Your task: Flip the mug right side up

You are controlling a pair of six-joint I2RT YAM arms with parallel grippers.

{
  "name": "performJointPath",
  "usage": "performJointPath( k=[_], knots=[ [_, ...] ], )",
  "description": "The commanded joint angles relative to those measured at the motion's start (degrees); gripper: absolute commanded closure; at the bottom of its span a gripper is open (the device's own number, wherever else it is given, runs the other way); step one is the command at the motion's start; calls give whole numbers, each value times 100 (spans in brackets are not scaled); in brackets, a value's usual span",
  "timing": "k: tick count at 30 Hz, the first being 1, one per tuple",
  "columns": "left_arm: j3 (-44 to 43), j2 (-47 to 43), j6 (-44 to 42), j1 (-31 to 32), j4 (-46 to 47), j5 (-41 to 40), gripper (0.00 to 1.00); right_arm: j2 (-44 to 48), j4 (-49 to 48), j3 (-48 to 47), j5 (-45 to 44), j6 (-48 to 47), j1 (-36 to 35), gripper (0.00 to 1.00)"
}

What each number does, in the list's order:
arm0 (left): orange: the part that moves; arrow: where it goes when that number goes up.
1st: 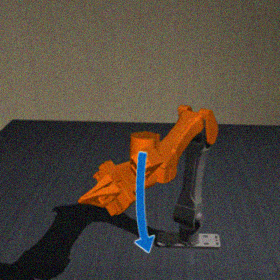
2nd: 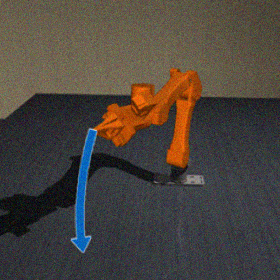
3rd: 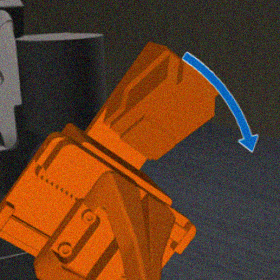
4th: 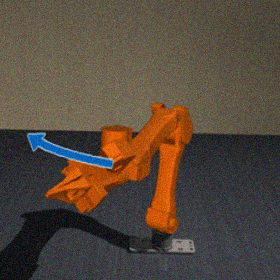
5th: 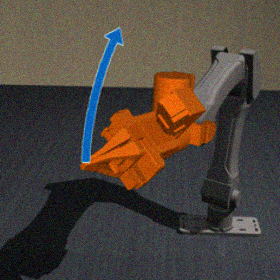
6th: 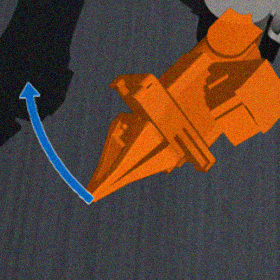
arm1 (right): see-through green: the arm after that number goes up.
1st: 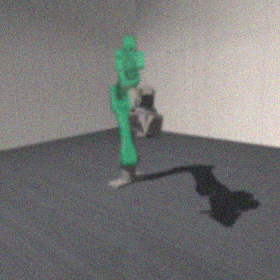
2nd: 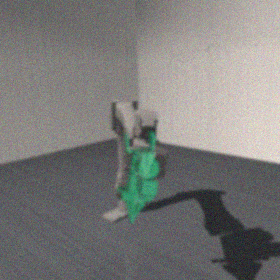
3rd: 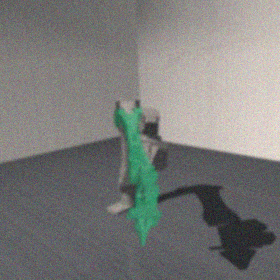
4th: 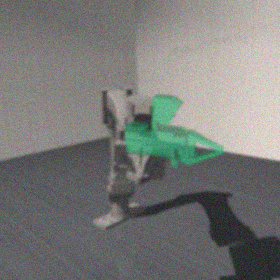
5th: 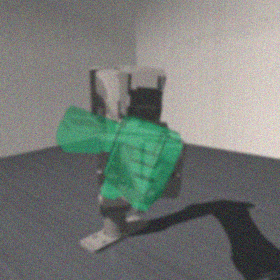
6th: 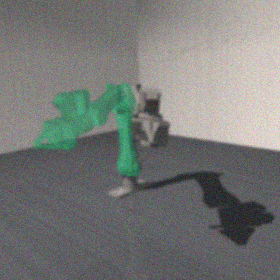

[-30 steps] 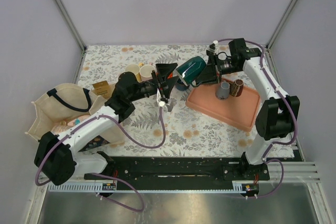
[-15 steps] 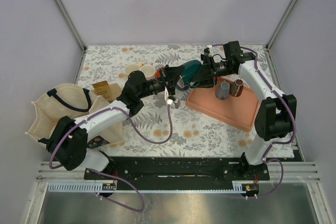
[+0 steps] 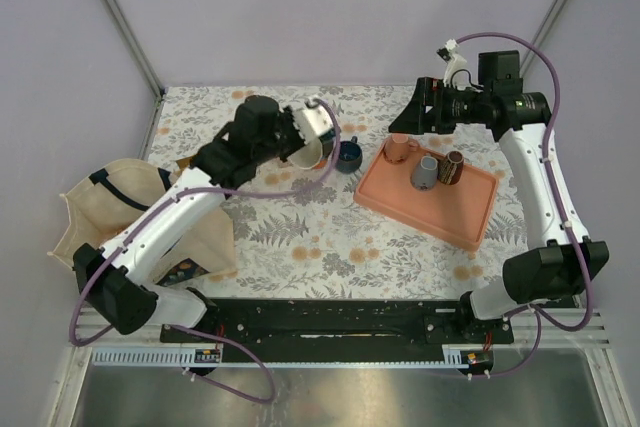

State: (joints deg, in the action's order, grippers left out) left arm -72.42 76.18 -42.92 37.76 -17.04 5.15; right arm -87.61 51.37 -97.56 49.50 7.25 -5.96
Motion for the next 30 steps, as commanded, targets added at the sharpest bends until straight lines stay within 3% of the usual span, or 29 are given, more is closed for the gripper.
performJointPath(
  k=[1, 5, 8, 18, 30],
  knots=[
    [-879, 353, 3530, -741, -3100, -1245, 100, 253, 250, -211, -1434, -575, -46, 1],
    [-642, 757, 5036, -1542, -4288, -928, 100, 526, 197, -79, -1496, -523, -46, 0],
    [-440, 872, 5539, -1912, -4405, -1015, 100, 622, 268, -88, -1434, -540, -46, 1],
    [-1072, 1864, 5803, -2422, -4255, -1534, 100, 693, 373, 44, -1320, -478, -46, 1],
    [-1020, 2322, 5391, -2572, -3693, -1244, 100, 825, 487, 185, -1399, -672, -46, 0]
  ],
)
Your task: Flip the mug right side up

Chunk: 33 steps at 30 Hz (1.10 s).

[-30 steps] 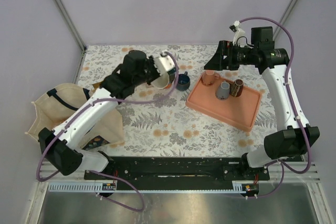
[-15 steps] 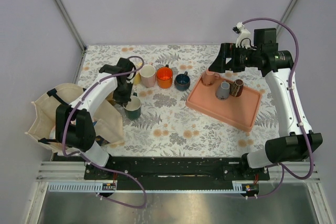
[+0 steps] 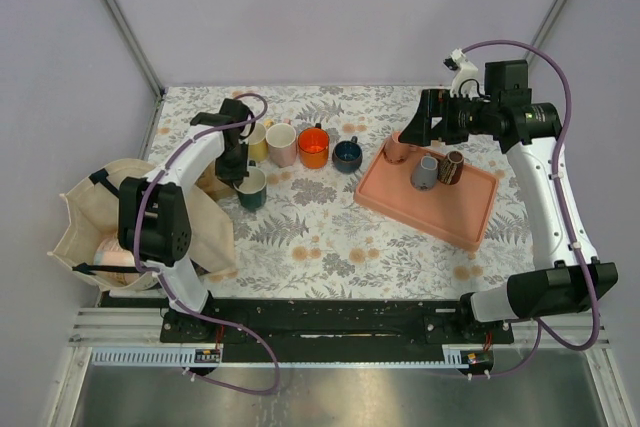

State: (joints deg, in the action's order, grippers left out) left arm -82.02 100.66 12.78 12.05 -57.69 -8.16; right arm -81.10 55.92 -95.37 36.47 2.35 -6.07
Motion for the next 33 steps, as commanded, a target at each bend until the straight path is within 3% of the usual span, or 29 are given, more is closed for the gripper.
performJointPath(
  k=[1, 8, 17, 23, 26, 29, 33],
  knots=[
    [-34, -117, -179, -10, 390, 43, 100, 156, 33, -34, -105, -182, -35, 1],
    [72, -20, -223, -63, 399, 306, 99, 42, 42, -25, -209, -209, -35, 1],
    [142, -196, -442, -63, 408, 228, 66, 68, 94, 106, -430, -437, -35, 0],
    [-209, -889, -995, -80, 276, -141, 47, 217, 24, 273, -1184, -524, -26, 0],
    [-411, -1311, -1119, -72, 267, 269, 44, 253, -124, 483, -2035, -910, -9, 1],
    [-543, -1706, -1198, -63, 302, 928, 43, 200, -397, 713, -2266, -1411, 105, 1],
    [139, -2750, -1628, 25, 1511, 1676, 38, -247, -424, 626, -2749, -1668, 149, 2]
  ],
)
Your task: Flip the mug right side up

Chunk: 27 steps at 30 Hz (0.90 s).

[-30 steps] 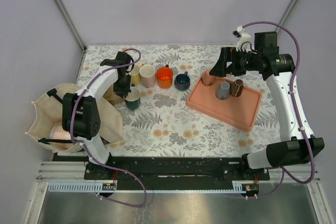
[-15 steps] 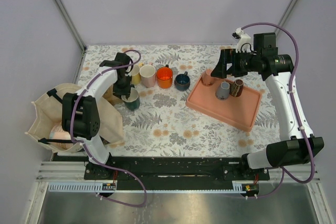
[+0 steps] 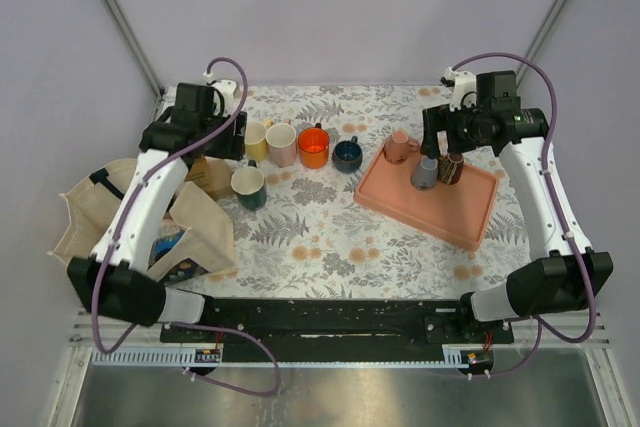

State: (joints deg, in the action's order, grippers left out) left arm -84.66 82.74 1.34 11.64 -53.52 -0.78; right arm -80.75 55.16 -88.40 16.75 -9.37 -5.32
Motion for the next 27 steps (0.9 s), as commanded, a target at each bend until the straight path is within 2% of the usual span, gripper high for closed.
performJointPath(
  k=[1, 3, 6, 7, 8, 10, 15, 18, 27],
  knots=[
    [772, -1283, -573, 119, 1620, 1043, 35, -396, -382, -107, -875, -418, 153, 4],
    [1502, -1829, -792, 180, 2571, 1350, 27, -651, -531, -142, -1059, -172, 355, 7],
    [1997, -1972, -444, 339, 2890, 1299, 20, -968, -839, -81, -990, 101, 497, 10],
    [2085, -1972, -181, 365, 2952, 1317, 15, -1108, -892, -116, -990, 102, 497, 11],
    [2207, -2016, 30, 365, 3065, 1386, 1, -1275, -884, -177, -1033, 128, 654, 12],
    [2445, -2174, 33, 365, 3286, 1623, 1, -1635, -762, -387, -1025, 242, 690, 13],
    [2455, -2201, -231, 357, 3164, 1844, 1, -2453, -384, -1003, -849, 181, 699, 16],
    [2428, -2166, -161, 357, 3049, 1739, 1, -2805, -242, -1250, -1243, 216, 699, 15],
    [2270, -2087, -152, 278, 2926, 1852, 1, -2938, -436, -574, -1921, 444, 778, 18]
  ],
)
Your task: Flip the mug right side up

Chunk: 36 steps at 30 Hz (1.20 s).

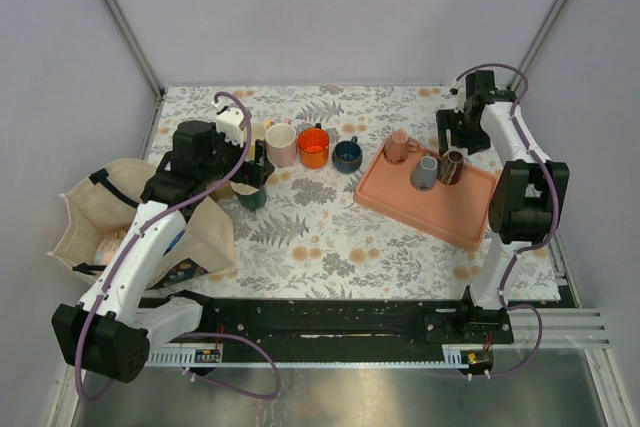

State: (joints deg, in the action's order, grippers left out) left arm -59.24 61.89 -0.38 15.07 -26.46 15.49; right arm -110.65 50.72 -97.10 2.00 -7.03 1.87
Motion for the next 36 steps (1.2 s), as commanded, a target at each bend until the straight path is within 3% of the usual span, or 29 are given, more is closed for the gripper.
performJointPath(
  k=[1, 5, 8, 12, 17, 29, 36],
  knots=[
    [-298, 25, 21, -74, 229, 314, 1, 87, 8, 401, -516, 271, 68, 18],
    [-368, 148, 276, -92, 369, 429, 1, 245, 70, 788, -218, 386, 234, 28],
    [-561, 297, 83, -92, 317, 166, 1, 403, 96, 947, -33, 412, 340, 45],
    [-834, 455, -234, -83, 282, 148, 1, 649, 114, 1079, 151, 404, 498, 60],
    [-993, 579, -409, -48, 299, 876, 2, 1071, 184, 1263, 415, 351, 665, 81],
    [-1124, 930, -515, 408, 413, 1009, 1, 2494, 474, 1993, 1530, 412, 1122, 95],
    [-1125, 1176, -2148, 1392, 614, 755, 1, 2839, 720, 1721, 3991, -71, 1158, 100]
  ],
)
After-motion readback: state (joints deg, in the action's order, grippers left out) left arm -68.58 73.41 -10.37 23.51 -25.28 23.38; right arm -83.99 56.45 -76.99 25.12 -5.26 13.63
